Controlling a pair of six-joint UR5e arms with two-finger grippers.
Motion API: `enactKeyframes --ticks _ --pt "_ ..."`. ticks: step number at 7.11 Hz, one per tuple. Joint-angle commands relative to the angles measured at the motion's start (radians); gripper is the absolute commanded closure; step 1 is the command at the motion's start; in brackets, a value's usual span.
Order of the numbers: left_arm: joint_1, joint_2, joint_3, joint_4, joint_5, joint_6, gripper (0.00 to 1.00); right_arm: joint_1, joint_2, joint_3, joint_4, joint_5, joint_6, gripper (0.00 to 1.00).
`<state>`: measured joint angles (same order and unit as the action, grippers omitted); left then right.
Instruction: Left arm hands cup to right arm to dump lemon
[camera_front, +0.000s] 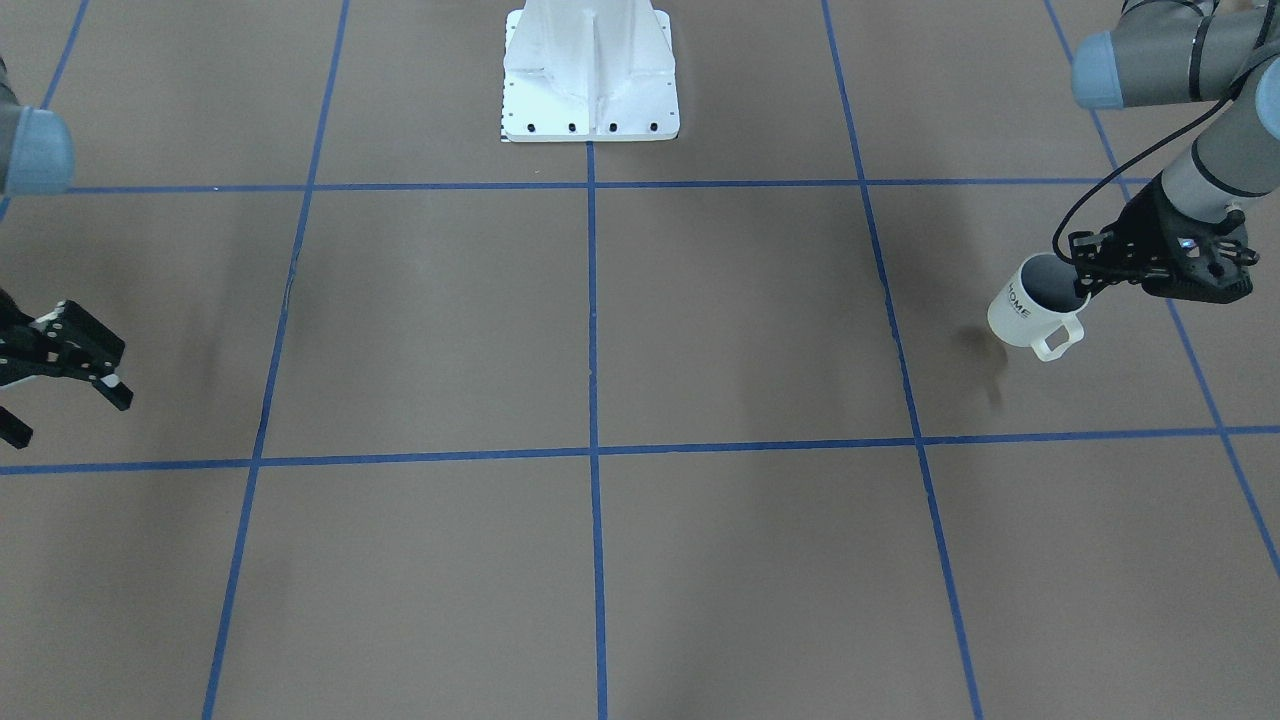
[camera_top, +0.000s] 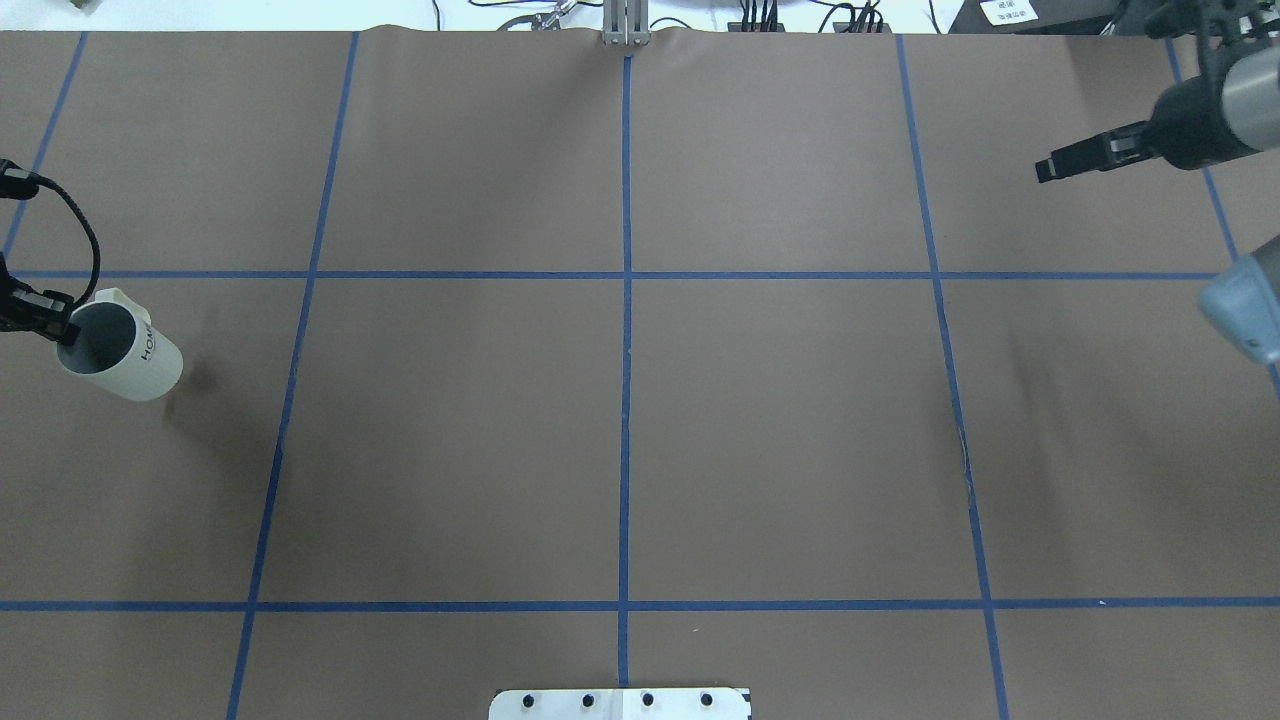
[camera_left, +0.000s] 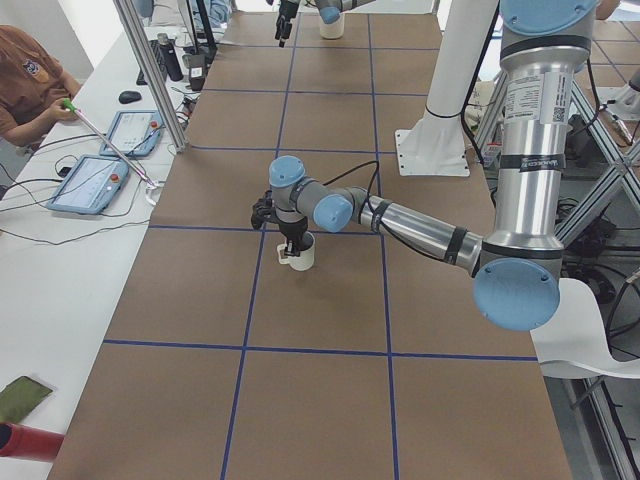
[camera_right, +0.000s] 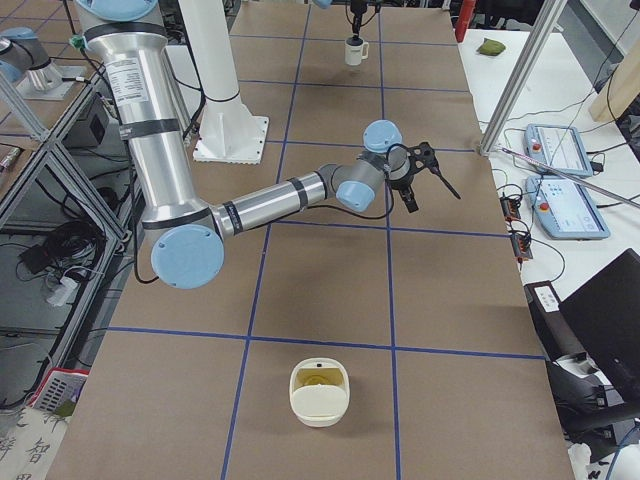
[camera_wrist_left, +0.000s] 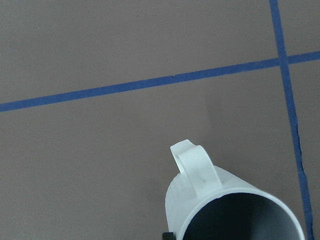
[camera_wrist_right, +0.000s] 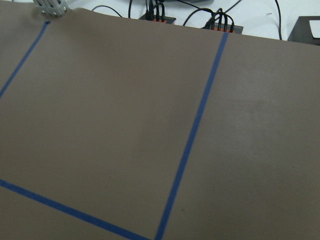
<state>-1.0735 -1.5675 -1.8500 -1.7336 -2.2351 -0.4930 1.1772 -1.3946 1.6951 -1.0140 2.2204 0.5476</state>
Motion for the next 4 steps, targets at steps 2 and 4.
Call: enactKeyframes --ticks 2,4 --pt "0.000 0.026 0.006 0.005 -0.003 -0.007 1.00 0.047 -0.136 0.102 -0.260 0.029 -0.249 0.01" --pt "0.003 0.026 0.028 0.006 -0.001 -0.012 1.00 0.058 -0.181 0.110 -0.267 0.021 -0.288 0.01"
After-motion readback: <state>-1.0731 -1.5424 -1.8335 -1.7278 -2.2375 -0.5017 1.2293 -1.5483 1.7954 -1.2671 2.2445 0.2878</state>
